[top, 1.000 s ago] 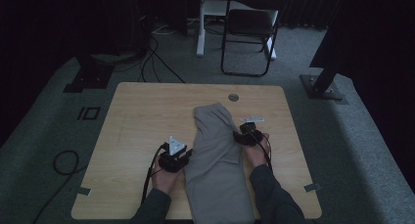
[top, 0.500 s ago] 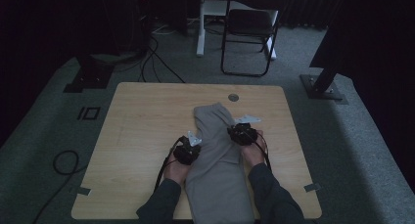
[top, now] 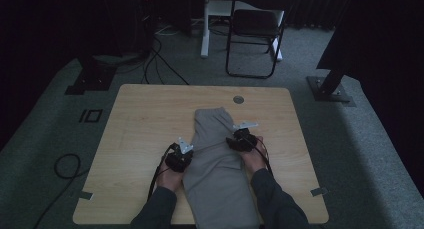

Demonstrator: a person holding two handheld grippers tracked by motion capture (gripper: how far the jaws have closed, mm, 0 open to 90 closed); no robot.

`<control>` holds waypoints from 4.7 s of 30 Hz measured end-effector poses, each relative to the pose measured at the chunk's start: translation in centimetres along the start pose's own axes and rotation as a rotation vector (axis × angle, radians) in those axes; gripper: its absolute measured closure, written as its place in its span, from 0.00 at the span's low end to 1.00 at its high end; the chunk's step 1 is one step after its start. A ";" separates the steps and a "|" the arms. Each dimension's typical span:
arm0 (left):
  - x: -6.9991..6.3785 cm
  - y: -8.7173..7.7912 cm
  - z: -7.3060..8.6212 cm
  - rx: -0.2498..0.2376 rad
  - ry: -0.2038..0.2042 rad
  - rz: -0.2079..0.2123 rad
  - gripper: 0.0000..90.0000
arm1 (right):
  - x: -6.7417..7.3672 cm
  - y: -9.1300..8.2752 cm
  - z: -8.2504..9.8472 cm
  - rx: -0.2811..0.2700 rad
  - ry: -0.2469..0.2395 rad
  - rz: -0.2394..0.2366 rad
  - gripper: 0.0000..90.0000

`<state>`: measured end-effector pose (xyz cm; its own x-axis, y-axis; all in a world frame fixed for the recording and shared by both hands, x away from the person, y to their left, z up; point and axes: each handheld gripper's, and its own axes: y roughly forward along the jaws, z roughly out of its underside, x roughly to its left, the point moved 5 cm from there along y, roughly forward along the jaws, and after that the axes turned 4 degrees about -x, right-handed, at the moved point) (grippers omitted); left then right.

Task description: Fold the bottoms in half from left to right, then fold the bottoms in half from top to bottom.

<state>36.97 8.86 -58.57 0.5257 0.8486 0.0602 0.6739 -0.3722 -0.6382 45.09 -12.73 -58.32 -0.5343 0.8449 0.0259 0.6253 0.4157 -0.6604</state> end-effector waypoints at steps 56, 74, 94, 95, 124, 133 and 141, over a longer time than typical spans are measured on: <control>1.5 0.8 -2.8 -0.017 -0.076 0.080 0.58 | 1.6 -2.5 -1.2 -0.052 0.032 -0.066 0.54; 3.6 5.2 -4.9 0.103 -0.175 0.108 0.94 | 1.0 2.5 -2.8 0.085 -0.003 -0.025 0.96; 6.5 -4.1 -15.9 -0.296 -0.174 0.090 0.96 | -0.1 -7.0 -15.4 -0.297 -0.036 -0.099 0.97; 6.1 -4.6 -15.6 -0.299 -0.164 0.100 0.96 | 0.0 -7.2 -15.3 -0.298 -0.031 -0.112 0.97; -6.2 -4.5 3.0 0.024 -0.027 0.151 0.96 | 6.2 -8.4 7.3 0.021 -0.188 -0.169 0.95; -1.4 1.3 -1.8 0.045 -0.026 0.077 0.95 | 3.1 -3.6 2.9 0.013 -0.152 -0.081 0.94; 1.7 5.0 -4.8 0.055 -0.017 -0.030 0.95 | 0.6 0.6 -1.0 0.030 -0.074 -0.062 0.94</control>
<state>43.75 6.66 -58.00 0.4966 0.8654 0.0672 0.6596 -0.3259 -0.6773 45.72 -11.65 -57.90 -0.6123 0.7905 0.0128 0.5731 0.4550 -0.6816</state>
